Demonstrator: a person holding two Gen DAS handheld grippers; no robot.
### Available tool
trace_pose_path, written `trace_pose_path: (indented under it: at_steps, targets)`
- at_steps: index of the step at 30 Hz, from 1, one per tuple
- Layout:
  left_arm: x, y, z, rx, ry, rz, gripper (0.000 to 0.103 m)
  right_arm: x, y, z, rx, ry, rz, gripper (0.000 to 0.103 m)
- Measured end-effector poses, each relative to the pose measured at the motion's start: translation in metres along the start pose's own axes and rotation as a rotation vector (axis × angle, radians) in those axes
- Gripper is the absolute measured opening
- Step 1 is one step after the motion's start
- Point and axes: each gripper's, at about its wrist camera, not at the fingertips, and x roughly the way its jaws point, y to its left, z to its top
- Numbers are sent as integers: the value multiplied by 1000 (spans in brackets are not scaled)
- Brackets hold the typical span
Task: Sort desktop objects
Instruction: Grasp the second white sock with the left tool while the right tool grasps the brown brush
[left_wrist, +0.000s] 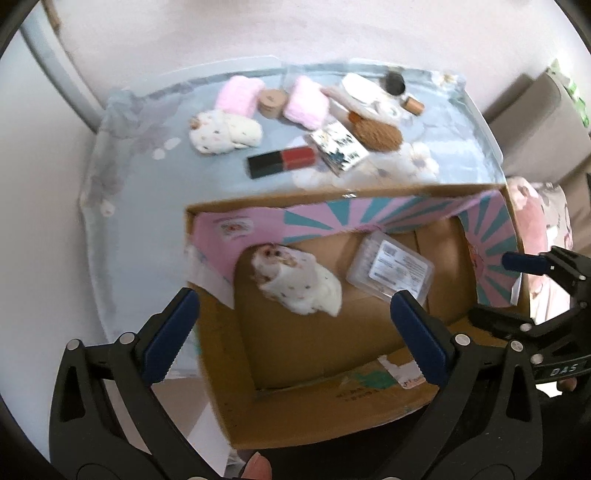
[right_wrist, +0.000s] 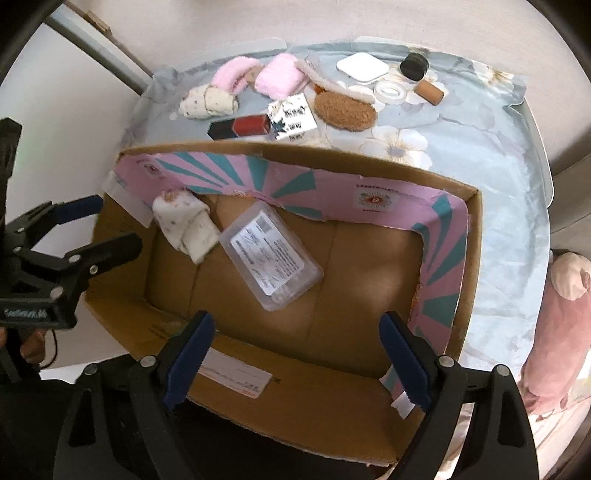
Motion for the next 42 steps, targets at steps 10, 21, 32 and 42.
trace_pose_path:
  at_steps: [10, 21, 32, 42]
  targets:
    - [-9, 6, 6, -23, -7, -43, 103, -13, 2, 7, 4, -37, 3, 89]
    - [-51, 42, 60, 11, -80, 9, 103, -45, 5, 33, -26, -94, 6, 89]
    - [42, 95, 126, -64, 12, -8, 103, -24, -27, 118, 118, -108, -29, 89]
    - [113, 109, 155, -71, 56, -53, 103, 55, -60, 183, 315, -46, -4, 89]
